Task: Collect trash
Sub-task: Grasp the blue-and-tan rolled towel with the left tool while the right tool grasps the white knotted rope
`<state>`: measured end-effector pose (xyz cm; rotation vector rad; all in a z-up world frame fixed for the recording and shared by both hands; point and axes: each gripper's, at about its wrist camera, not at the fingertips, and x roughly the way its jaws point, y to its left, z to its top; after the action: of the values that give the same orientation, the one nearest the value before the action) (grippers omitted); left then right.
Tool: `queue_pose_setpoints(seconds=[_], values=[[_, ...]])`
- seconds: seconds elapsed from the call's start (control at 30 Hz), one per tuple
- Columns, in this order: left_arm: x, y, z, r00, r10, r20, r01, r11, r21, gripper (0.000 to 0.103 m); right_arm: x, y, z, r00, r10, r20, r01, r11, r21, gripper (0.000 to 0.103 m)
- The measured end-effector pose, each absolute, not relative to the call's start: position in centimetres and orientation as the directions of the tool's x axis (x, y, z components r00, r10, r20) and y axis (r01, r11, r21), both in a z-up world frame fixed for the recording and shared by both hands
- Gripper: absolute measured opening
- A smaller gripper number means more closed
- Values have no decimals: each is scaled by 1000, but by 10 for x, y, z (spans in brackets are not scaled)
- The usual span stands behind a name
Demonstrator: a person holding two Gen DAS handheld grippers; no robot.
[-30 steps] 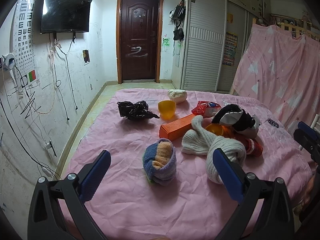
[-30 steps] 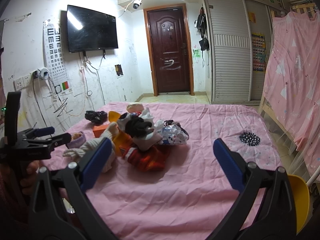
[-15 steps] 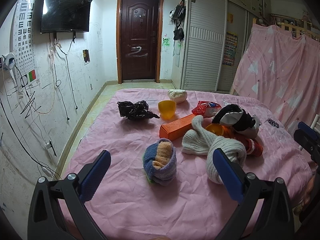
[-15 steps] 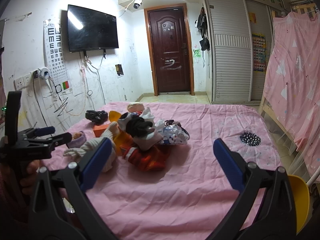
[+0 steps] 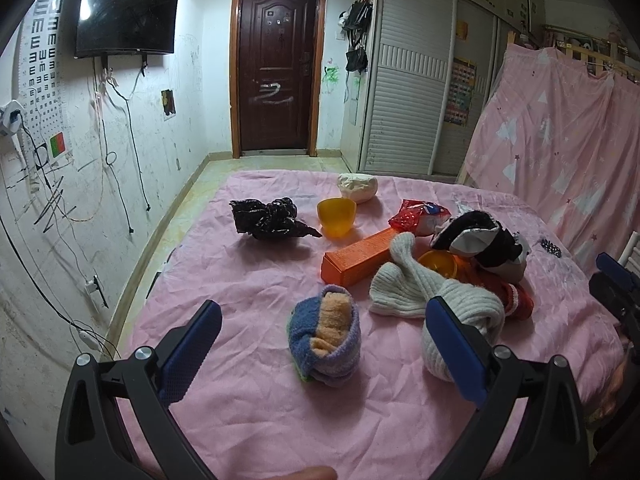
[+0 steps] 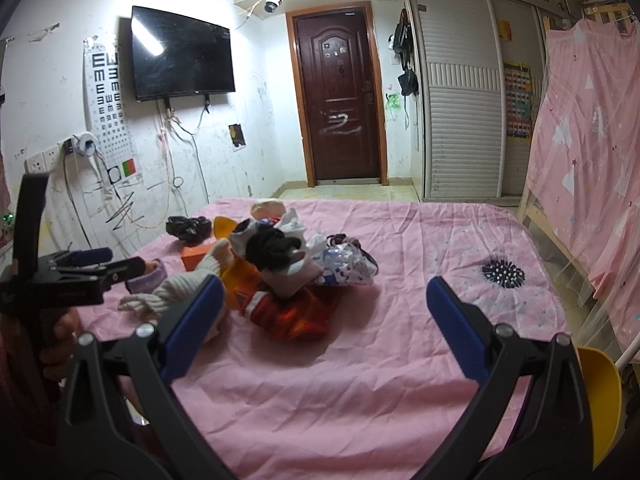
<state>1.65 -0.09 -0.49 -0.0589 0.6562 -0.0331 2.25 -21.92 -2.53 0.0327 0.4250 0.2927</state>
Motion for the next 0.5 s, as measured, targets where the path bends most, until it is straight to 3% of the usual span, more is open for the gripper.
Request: queue_pose_setpoints(seconds=[0.23, 0.5], values=[[36, 3, -5, 781, -77, -619, 26, 996, -90, 93, 40, -219, -35, 839, 314, -444, -297, 949, 110, 98], [53, 2, -27, 727, -78, -682, 24, 996, -89, 57, 41, -208, -33, 788, 447, -423, -409, 894, 183, 98]])
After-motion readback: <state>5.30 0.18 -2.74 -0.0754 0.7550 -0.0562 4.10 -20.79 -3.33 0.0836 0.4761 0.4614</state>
